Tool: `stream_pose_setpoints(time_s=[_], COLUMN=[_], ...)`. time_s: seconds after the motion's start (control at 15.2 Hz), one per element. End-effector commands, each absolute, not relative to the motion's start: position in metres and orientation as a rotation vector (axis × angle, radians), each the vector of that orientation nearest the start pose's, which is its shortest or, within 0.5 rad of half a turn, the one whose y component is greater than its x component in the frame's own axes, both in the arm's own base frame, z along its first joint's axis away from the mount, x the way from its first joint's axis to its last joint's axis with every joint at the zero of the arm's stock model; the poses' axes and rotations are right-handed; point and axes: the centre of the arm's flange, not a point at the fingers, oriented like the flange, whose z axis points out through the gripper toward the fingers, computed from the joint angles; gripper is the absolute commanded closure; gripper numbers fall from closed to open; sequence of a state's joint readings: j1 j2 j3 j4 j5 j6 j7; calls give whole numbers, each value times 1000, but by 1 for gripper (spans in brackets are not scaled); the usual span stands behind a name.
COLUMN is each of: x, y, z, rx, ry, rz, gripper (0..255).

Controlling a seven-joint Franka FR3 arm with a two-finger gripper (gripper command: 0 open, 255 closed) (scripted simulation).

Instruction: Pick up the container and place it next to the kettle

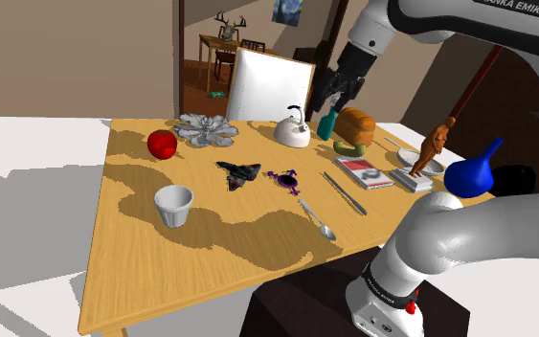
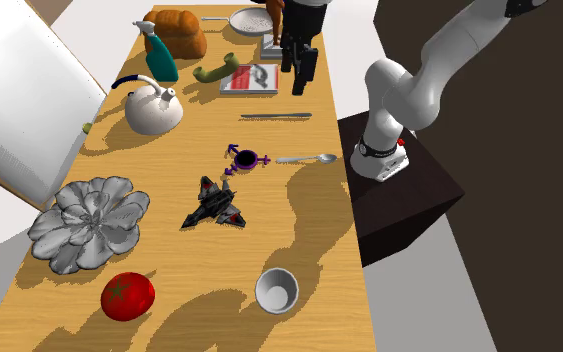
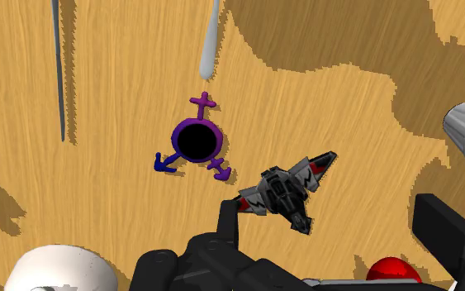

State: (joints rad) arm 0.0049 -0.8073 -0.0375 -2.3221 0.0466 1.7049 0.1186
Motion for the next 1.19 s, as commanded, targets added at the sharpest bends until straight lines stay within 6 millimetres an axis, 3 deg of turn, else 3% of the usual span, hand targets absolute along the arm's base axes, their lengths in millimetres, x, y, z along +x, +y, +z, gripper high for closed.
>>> stream_pose_setpoints(time_s=[0.0,1.12], x=[314,398], y=[-10,142], z=[626,489], rx=[-3038,-3003], ry=[219,247], rz=[-284,-284], gripper=[0,0])
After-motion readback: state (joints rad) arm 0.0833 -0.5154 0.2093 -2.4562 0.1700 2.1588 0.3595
